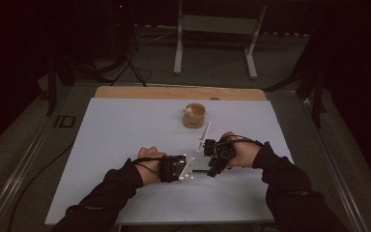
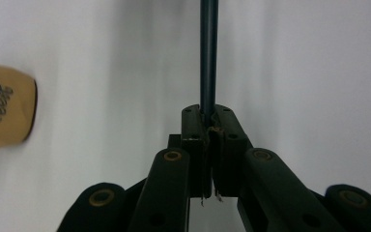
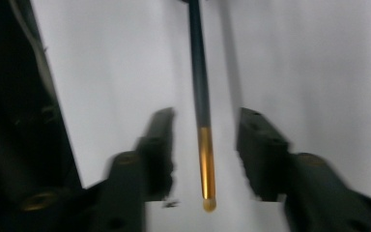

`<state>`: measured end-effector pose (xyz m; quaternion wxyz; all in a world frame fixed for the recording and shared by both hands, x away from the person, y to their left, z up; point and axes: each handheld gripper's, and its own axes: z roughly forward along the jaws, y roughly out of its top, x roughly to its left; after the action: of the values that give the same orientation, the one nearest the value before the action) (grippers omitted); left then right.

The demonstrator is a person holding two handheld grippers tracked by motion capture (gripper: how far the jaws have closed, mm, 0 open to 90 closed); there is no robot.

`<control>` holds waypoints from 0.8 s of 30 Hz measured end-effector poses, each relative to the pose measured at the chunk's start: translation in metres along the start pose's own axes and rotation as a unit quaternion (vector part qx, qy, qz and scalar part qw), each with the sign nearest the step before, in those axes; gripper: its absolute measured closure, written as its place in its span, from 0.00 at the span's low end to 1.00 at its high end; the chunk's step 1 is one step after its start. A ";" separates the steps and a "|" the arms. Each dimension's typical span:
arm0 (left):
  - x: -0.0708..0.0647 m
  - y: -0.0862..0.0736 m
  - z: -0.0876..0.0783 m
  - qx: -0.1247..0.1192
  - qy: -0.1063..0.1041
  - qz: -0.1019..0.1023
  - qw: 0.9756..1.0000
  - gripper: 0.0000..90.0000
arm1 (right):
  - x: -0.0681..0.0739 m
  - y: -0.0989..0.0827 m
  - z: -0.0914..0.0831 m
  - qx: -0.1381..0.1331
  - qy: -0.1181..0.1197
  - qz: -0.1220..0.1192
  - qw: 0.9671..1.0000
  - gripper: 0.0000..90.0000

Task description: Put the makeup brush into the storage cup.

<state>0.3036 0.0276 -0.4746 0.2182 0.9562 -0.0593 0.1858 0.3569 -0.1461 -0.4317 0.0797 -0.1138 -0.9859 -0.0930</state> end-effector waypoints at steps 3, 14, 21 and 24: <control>0.002 -0.001 0.000 0.008 0.001 -0.013 1.000 0.96 | -0.001 -0.003 -0.005 -0.024 -0.014 0.008 1.000 0.51; 0.013 -0.010 -0.003 0.032 0.010 -0.117 0.993 0.96 | -0.010 -0.030 -0.028 -0.123 -0.055 0.067 0.989 0.26; 0.017 -0.019 -0.005 0.019 0.000 -0.166 0.986 0.96 | -0.010 -0.054 -0.043 -0.203 -0.087 0.088 0.971 0.19; 0.019 -0.022 -0.006 0.014 0.000 -0.189 0.982 0.96 | -0.006 -0.061 -0.049 -0.232 -0.099 0.094 0.963 0.17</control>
<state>0.3234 0.0497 -0.4714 0.2362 0.9531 0.1250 0.1418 0.3548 -0.2156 -0.3950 -0.0386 -0.2301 -0.9251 -0.2996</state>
